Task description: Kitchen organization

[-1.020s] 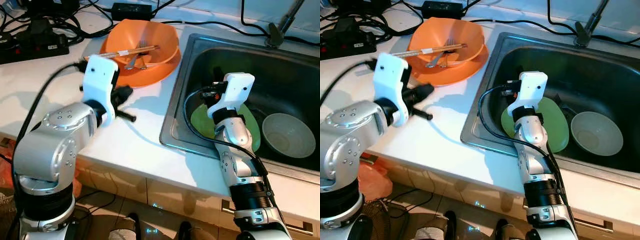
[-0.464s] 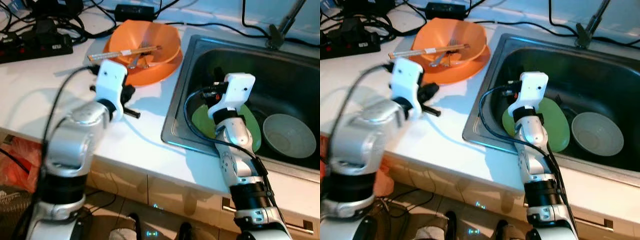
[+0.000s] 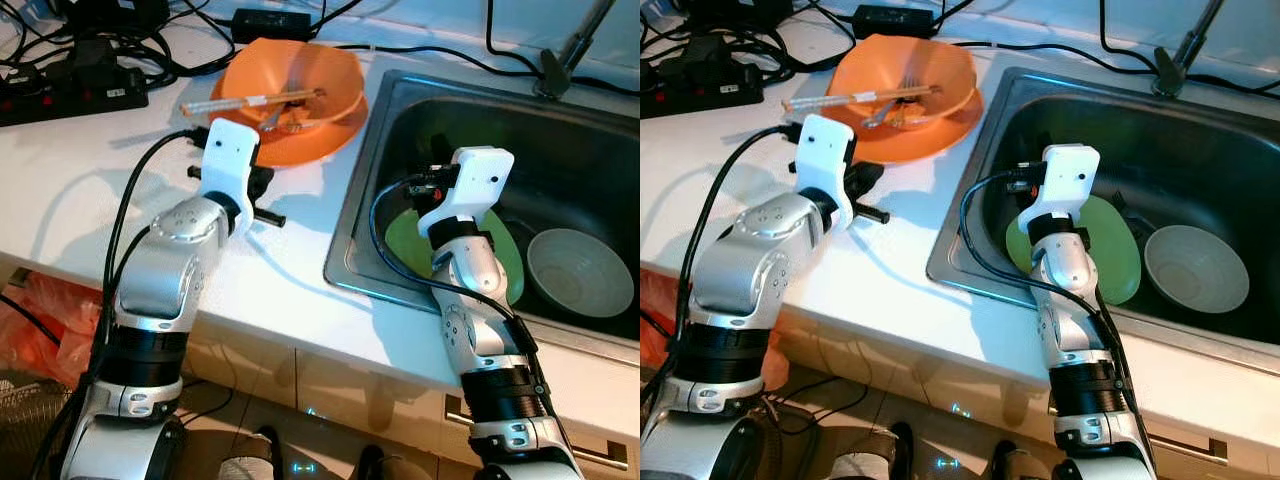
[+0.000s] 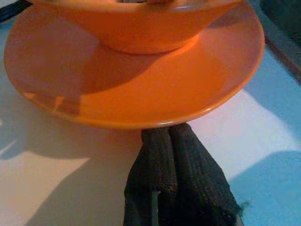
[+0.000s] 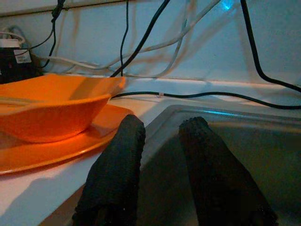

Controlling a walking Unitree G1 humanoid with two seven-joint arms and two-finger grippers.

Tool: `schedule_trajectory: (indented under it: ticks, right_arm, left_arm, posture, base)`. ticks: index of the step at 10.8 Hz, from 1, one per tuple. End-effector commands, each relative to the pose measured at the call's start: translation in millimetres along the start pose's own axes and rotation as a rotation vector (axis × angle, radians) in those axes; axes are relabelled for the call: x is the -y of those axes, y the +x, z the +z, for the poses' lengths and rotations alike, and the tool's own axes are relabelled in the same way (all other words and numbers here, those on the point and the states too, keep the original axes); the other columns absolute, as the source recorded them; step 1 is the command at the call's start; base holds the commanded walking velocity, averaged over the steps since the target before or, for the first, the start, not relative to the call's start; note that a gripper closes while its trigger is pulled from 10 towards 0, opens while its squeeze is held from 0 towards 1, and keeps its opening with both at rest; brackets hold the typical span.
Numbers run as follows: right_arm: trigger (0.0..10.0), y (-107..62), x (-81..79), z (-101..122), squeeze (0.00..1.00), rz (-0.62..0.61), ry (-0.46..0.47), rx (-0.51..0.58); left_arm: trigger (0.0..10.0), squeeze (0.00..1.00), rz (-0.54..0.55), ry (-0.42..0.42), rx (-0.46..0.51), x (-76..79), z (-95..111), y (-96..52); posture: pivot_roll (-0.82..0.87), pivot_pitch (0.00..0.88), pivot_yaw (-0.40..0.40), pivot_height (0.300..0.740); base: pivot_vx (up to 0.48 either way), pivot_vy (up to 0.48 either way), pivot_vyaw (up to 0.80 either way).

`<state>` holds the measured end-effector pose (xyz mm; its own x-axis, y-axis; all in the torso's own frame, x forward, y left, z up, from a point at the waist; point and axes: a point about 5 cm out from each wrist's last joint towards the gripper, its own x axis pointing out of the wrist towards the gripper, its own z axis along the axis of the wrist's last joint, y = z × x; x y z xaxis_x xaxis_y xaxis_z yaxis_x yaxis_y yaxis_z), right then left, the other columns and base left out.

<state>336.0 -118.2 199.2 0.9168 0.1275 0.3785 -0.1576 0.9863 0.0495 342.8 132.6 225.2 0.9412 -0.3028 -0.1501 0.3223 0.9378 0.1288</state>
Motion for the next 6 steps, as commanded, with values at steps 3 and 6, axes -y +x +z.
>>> schedule_trajectory:
  ticks: [3,6]
  right_arm:
    - [10.0,-9.9,5.0,-13.6,0.0,-0.025,0.01,-0.051]
    - [10.0,-8.3,4.2,-13.5,0.0,-0.02,0.012,-0.052]
  left_arm:
    - [10.0,0.0,-0.106,0.016,0.042,13.8,27.0,-13.5]
    - [10.0,0.0,-0.272,0.004,-0.015,32.4,29.7,-28.6]
  posture:
    - [0.24,0.202,0.018,0.74]
    - [0.24,0.199,0.014,0.74]
  base:
    - [0.0,0.0,0.0]
    - [0.0,0.0,0.0]
